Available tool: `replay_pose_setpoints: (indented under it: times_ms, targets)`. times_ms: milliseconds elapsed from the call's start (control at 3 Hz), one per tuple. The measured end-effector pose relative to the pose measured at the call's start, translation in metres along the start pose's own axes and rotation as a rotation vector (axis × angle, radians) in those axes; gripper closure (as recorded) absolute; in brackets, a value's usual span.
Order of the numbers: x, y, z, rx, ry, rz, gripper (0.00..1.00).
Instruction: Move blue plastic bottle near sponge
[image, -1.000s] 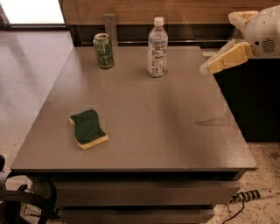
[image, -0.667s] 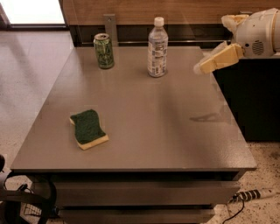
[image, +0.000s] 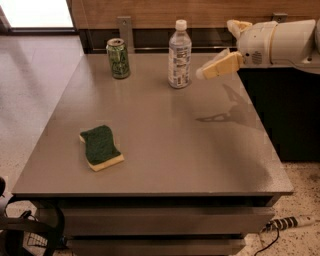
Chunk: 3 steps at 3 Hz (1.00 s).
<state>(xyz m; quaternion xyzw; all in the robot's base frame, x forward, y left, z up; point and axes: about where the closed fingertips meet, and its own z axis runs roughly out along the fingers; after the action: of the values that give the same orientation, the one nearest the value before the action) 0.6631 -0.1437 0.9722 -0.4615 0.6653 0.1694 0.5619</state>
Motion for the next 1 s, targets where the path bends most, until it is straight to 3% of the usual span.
replay_pose_setpoints:
  times_ms: [333, 1000]
  targets:
    - [0.008, -0.01, 0.039, -0.015, -0.084, 0.028, 0.0]
    - [0.023, -0.018, 0.068, -0.043, -0.143, 0.106, 0.0]
